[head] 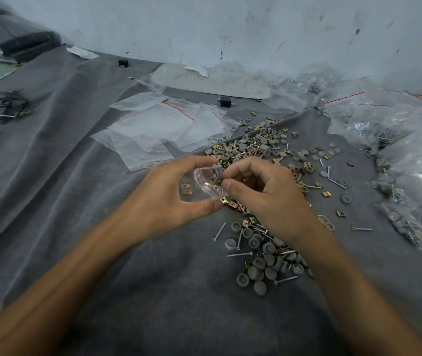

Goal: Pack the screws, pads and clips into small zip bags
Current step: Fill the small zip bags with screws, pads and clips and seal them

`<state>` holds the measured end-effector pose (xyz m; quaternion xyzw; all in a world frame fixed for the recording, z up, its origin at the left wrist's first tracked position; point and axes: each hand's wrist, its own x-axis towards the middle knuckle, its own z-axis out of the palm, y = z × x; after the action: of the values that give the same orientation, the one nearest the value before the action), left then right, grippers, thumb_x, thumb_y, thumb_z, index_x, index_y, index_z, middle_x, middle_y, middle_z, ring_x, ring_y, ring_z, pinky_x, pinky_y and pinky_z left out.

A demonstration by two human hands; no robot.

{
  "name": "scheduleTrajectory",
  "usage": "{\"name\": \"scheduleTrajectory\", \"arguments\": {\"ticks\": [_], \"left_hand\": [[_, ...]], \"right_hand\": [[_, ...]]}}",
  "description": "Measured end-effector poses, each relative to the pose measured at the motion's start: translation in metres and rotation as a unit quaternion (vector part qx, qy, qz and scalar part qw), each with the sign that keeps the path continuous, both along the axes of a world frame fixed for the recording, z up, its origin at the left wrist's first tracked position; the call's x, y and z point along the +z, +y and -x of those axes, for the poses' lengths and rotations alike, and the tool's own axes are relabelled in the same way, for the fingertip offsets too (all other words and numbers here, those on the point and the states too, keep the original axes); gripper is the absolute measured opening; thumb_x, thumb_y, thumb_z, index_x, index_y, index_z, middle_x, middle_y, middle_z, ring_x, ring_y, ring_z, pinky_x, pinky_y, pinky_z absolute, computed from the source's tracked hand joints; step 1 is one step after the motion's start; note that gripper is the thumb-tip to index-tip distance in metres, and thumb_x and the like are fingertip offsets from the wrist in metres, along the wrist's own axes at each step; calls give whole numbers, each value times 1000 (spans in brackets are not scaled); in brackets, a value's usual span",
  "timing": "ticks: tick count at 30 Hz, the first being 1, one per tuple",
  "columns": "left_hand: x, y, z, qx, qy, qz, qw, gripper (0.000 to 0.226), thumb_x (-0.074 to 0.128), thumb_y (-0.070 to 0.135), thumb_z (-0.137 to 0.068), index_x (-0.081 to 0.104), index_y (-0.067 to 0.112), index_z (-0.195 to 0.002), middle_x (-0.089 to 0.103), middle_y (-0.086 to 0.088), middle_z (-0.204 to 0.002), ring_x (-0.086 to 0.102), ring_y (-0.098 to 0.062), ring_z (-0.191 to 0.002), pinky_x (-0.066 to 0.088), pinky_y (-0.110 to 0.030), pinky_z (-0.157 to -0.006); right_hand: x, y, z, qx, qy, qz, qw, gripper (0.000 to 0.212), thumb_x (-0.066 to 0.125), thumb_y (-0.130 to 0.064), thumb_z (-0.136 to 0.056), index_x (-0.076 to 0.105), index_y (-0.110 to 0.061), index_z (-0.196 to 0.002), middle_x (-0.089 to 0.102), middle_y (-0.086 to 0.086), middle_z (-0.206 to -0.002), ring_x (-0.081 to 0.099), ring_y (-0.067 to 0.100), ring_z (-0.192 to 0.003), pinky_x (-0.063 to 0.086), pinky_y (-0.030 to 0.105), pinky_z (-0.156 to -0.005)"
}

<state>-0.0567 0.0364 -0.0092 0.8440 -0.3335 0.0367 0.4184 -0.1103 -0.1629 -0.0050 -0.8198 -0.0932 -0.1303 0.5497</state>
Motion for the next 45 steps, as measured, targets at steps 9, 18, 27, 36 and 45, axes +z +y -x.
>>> {"name": "scheduleTrajectory", "arguments": {"ticks": [9,18,27,36,45], "left_hand": [[1,2,0,4,8,6,1000,60,87,40,-75,61,35,-129,66,22,-122,58,7,-116,45,-22,-102],[2,2,1,2,15,7,1000,63,77,54,-71,59,38,-129,65,22,-124,58,4,-119,46,-30,-105],[0,1,0,-5,10,7,1000,64,78,52,-72,59,35,-131,64,22,-126,56,6,-120,45,-30,-106],[-1,1,-1,-9,11,10,1000,61,79,52,-72,59,40,-129,65,25,-123,56,7,-119,46,-28,-106],[-1,4,-3,-11,15,11,1000,60,82,51,-73,60,39,-128,67,25,-118,60,8,-112,45,-14,-97]], "right_hand": [[4,-7,-1,-15,18,-111,994,15,78,-4,-85,72,-16,-93,76,-3,-81,68,6,-68,54,17,-63],[3,-3,-1,-5,21,-98,995,21,76,-8,-88,71,-26,-98,79,1,-93,75,18,-89,61,30,-78],[2,1,0,1,34,-111,993,22,75,-4,-89,70,-22,-101,79,6,-96,76,25,-90,60,51,-86],[1,0,-2,-16,-8,-103,995,30,73,7,-86,72,-22,-94,77,2,-93,75,18,-83,61,30,-77],[2,-8,-2,-32,-11,-73,997,18,72,-3,-91,72,-20,-95,75,-1,-89,70,15,-76,59,26,-67]]}}
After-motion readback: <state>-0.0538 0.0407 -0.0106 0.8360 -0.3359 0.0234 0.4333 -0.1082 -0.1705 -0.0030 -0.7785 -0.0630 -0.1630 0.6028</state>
